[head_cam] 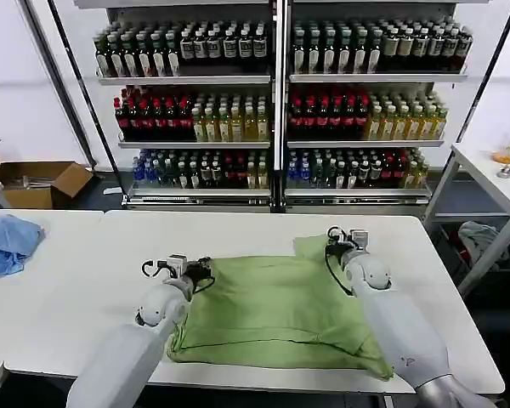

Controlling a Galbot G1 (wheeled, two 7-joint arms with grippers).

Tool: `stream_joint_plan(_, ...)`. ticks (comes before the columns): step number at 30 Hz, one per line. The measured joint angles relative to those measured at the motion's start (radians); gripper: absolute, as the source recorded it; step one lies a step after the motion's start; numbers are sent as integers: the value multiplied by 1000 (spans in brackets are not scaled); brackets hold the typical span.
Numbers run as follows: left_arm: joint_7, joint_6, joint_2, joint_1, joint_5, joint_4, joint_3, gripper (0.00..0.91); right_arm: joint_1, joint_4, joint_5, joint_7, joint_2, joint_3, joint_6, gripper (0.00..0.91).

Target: Fold and organize the clothes.

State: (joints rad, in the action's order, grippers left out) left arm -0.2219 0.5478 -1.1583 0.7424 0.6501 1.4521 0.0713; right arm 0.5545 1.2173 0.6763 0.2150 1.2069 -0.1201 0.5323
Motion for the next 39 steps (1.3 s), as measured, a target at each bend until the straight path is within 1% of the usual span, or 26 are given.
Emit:
stream_joint_plan(8,4,-18,41,34,55,81,42,40,70,148,23,13,-44,-38,-6,0)
stream_joint_plan(18,7,-16,93,93,111,208,90,40,207,393,61,33,-117,-120,12,0)
stream_joint_plan(24,13,-8,130,147,126,301,117,40,342,564,88,40,-169,-197,30,0)
stream_joint_plan(29,22,-3,166,212,127,381,143,40,465,690,99,48,-196,-267,37,0)
stream_joint_plan(34,33,6,193,294,113,451,171,40,577,782,104,57,-203,-331,41,0)
stream_joint_plan(39,46,17,208,372,85,487,186,40,674,831,102,68,-202,-367,43,0)
